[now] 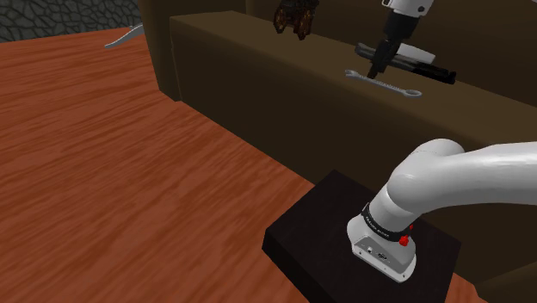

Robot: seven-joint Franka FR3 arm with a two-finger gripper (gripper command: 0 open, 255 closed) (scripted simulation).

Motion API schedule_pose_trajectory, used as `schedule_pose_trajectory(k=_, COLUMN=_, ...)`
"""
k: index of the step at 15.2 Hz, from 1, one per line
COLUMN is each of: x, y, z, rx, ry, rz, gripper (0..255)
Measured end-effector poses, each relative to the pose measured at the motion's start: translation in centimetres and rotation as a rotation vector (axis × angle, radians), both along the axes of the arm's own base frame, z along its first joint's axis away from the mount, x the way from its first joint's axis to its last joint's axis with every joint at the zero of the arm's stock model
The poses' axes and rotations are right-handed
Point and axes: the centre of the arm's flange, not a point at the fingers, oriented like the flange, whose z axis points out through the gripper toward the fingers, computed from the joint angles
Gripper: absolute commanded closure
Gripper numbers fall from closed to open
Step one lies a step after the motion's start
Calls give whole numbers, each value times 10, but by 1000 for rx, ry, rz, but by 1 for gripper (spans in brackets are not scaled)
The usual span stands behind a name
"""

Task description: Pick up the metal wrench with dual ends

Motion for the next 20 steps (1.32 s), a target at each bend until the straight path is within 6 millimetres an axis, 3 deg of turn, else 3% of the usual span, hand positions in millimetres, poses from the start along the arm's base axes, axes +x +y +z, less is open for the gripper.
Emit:
schedule_pose_trajectory(k=5, x=-8, y=-52, z=0, rx=-1, ry=0, rz=39, gripper=0)
schedule_pose_trajectory(k=12, x=-9, y=-59, z=-34, rx=-1, ry=1, rz=44, gripper=0)
schedule_pose_trajectory(k=13, x=-9, y=-60, z=-36, rx=-1, ry=1, rz=44, gripper=255)
schedule_pose_trajectory(k=20, x=-10, y=-60, z=-34, rx=-8, ry=-7, rz=42, gripper=255)
